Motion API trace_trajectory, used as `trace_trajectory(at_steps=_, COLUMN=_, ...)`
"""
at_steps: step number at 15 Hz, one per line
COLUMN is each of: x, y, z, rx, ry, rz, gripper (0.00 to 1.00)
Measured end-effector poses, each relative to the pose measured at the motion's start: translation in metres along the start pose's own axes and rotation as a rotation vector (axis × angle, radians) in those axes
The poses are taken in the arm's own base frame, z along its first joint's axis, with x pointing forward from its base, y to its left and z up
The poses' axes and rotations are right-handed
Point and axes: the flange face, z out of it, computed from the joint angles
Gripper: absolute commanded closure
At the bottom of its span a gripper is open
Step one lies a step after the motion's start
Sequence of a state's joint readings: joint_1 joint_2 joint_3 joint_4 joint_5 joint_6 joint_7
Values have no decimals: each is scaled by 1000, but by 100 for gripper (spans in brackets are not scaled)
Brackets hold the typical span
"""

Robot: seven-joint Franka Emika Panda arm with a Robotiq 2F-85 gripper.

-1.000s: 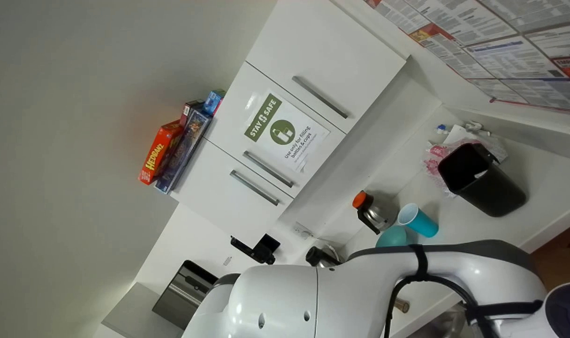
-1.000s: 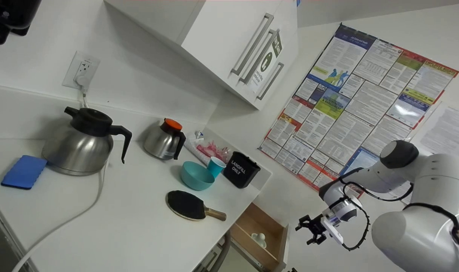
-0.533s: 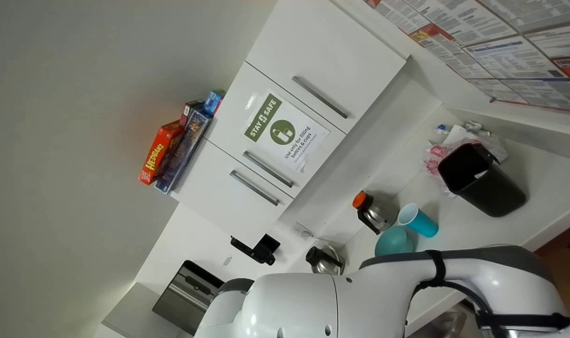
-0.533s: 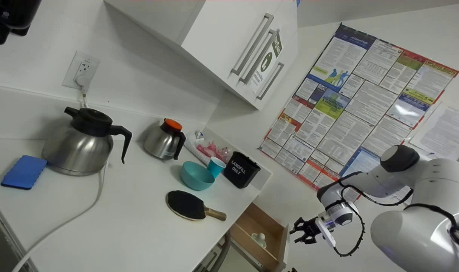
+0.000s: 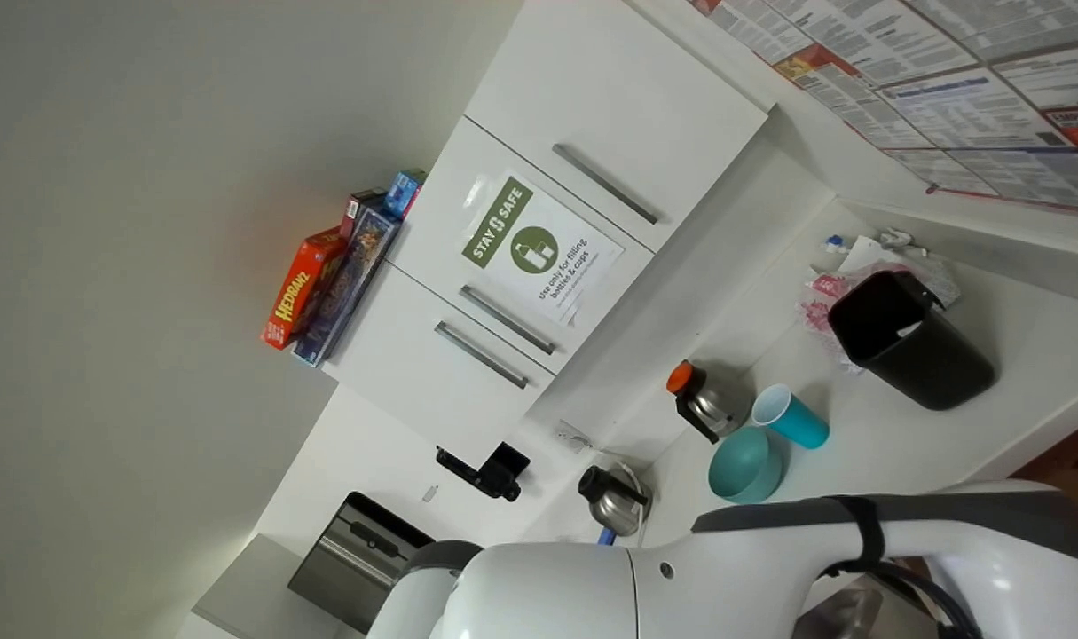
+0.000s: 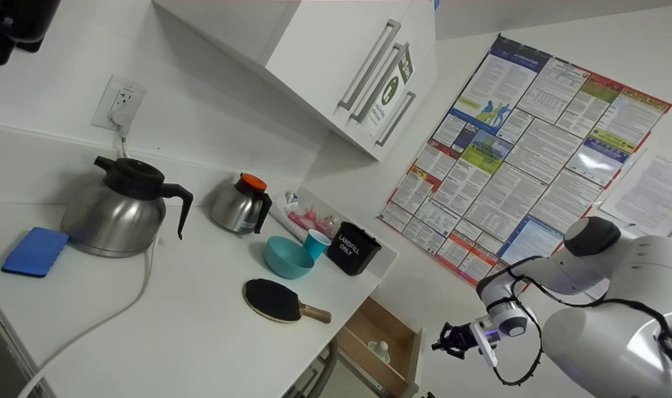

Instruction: Put the white object in the open drawer and close the drawer, pour the contents of the blue cup into the blue bowl

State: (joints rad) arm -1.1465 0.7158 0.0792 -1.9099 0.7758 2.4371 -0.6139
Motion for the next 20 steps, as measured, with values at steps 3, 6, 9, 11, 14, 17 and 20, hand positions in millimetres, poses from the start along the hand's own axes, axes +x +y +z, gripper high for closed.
trace_trajectory(at_steps=3, x=-2, y=16, z=-7, rx=-7, ry=-5, rz=25, gripper=100)
trace_trajectory(at_steps=6, x=-5, y=32, z=-9, rx=-2, ry=-26, rz=54, gripper=100)
trace_trajectory(at_steps=9, x=-3, y=43, z=2, rx=6, ry=-49, rz=76, gripper=100)
trace_trajectory(at_steps=11, x=1, y=48, z=17, rx=11, ry=-66, rz=90, gripper=100)
trace_trajectory(at_steps=14, x=10, y=52, z=46, rx=30, ry=-92, rz=110, gripper=100)
trace_trajectory(at_steps=17, x=19, y=51, z=76, rx=83, ry=-103, rz=128, gripper=100)
trace_trajectory(at_steps=20, x=26, y=51, z=93, rx=146, ry=-125, rz=143, gripper=100)
